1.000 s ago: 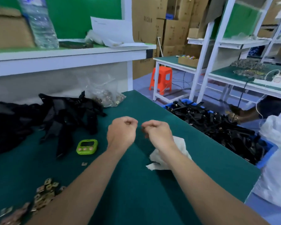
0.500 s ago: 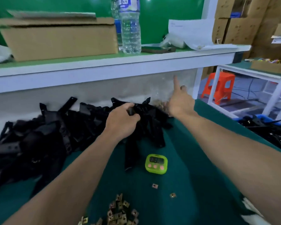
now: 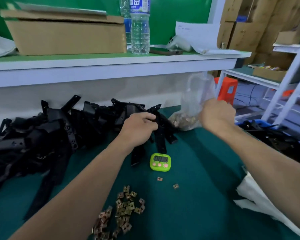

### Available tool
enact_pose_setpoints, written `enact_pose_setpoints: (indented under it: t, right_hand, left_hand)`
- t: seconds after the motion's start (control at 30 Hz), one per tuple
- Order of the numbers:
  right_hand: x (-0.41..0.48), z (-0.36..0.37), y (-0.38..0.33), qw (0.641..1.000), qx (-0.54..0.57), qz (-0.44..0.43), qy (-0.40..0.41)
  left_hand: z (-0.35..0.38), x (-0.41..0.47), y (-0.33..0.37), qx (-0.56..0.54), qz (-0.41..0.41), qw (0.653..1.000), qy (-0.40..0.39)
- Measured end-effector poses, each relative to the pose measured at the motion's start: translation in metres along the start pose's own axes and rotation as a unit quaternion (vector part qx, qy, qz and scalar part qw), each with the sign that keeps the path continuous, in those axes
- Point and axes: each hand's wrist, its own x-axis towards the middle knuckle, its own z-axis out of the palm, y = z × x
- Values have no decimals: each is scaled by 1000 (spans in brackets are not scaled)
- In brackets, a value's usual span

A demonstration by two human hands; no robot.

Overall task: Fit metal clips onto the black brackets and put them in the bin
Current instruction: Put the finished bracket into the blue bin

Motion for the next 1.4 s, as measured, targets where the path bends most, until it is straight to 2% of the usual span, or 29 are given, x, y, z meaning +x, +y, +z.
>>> enact_pose_setpoints:
  t: [0.1, 0.23, 0.3, 0.4, 0.47, 0.53, 0.57, 0.6, 0.63, 0.67, 0.73, 0.8, 0.87, 0.97, 1.03, 1.1, 1.2, 1.27, 1.33, 1.4]
  right_hand:
    - [-74, -20, -4, 991, -54, -119, -25]
    - [-172, -37, -9, 971, -84, -208, -77]
    - [-209, -49, -14, 966, -64, -228, -103]
    - [-248, -73, -15, 949, -69, -279, -129]
    - [-262, -92, -22, 930, -96, -345, -84]
    - [-262, -103, -34, 918, -110, -380, -20]
    - [-255, -105, -41, 913, -86, -398, 0]
    - [-247, -106, -47, 915, -27, -402, -8]
    - [-237, -106, -51, 920, 18, -389, -50]
    - [-224, -102, -54, 926, 17, -356, -124]
    - [-198, -81, -51, 919, -62, -270, -280]
    - [-179, -51, -48, 915, -92, -215, -328]
    - [-166, -26, -46, 923, -47, -182, -337]
    - [-158, -6, -44, 944, 30, -125, -305]
    - [-159, -3, -51, 950, 21, -104, -295]
    - [-156, -11, -57, 945, -30, -118, -302]
    - [-147, -23, -54, 922, -39, -168, -347]
    - [-142, -25, -44, 919, -80, -212, -324]
    - [-146, -24, -39, 914, -101, -202, -339]
    - [-157, -23, -39, 904, -143, -229, -333]
  left_hand:
    - [21, -39, 11, -95, -11, 993, -64]
    - [41, -82, 13, -140, -58, 984, -92]
    - [46, -100, 10, -79, -67, 993, -59]
    - [44, -126, 9, 135, -12, 990, -29]
    - [42, -144, 6, 132, 61, 989, -31]
    - [39, -158, 4, 82, 101, 990, -52]
    - [37, -162, 2, 91, 119, 987, -62]
    - [35, -164, -2, 93, 142, 983, -64]
    - [33, -164, -8, 72, 170, 981, -54]
    - [31, -163, -14, 57, 185, 980, -38]
    - [30, -164, -20, 92, 148, 985, -10]
    - [39, -166, -22, 143, 124, 982, 8]
    - [51, -168, -20, 162, 132, 978, 9]
    - [66, -168, -18, 187, 146, 971, 9]
    - [66, -166, -19, 204, 142, 968, 19]
    - [61, -163, -20, 208, 149, 966, 30]
    - [50, -159, -24, 221, 162, 961, 34]
    - [51, -162, -23, 219, 164, 962, 22]
    - [54, -166, -22, 217, 163, 962, 8]
    - [56, -168, -23, 222, 161, 962, 3]
